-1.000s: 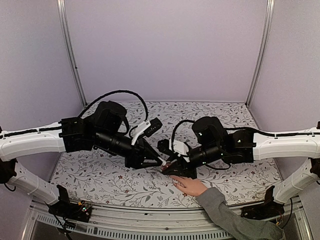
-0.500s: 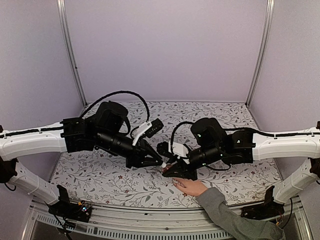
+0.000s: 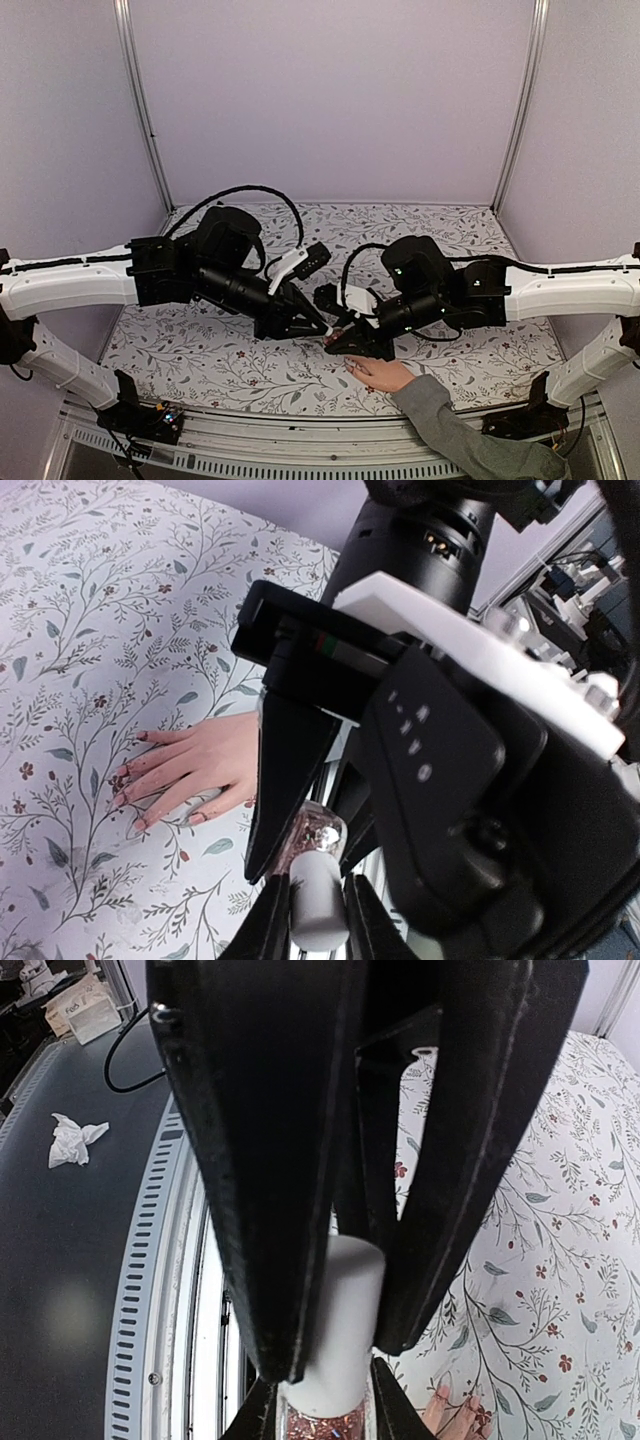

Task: Paint the nails
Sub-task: Unscrew the nail polish bottle.

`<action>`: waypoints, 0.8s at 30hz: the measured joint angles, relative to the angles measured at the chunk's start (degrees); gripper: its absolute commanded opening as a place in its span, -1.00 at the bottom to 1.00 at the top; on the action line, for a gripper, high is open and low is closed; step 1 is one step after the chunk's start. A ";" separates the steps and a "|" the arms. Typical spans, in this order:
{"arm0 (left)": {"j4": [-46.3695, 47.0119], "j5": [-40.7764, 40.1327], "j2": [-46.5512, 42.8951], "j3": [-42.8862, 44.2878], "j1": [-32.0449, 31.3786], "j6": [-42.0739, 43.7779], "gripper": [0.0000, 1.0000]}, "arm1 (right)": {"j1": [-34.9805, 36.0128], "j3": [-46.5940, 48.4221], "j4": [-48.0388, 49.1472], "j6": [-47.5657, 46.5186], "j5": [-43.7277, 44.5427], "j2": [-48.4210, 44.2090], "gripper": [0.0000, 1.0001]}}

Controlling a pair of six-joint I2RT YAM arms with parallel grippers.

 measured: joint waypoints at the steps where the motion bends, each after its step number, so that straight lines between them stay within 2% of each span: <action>1: -0.02 -0.04 0.00 0.00 0.00 0.09 -0.69 | 0.00 0.00 -0.02 0.00 -0.02 0.00 -1.00; 7: -0.15 -0.13 0.00 0.00 0.00 0.66 -0.99 | 0.09 0.00 -0.22 -0.13 0.09 0.00 -1.00; 24: -1.64 -3.72 -4.20 0.00 0.00 0.66 -1.00 | 0.20 0.00 0.42 0.63 2.10 0.00 -1.00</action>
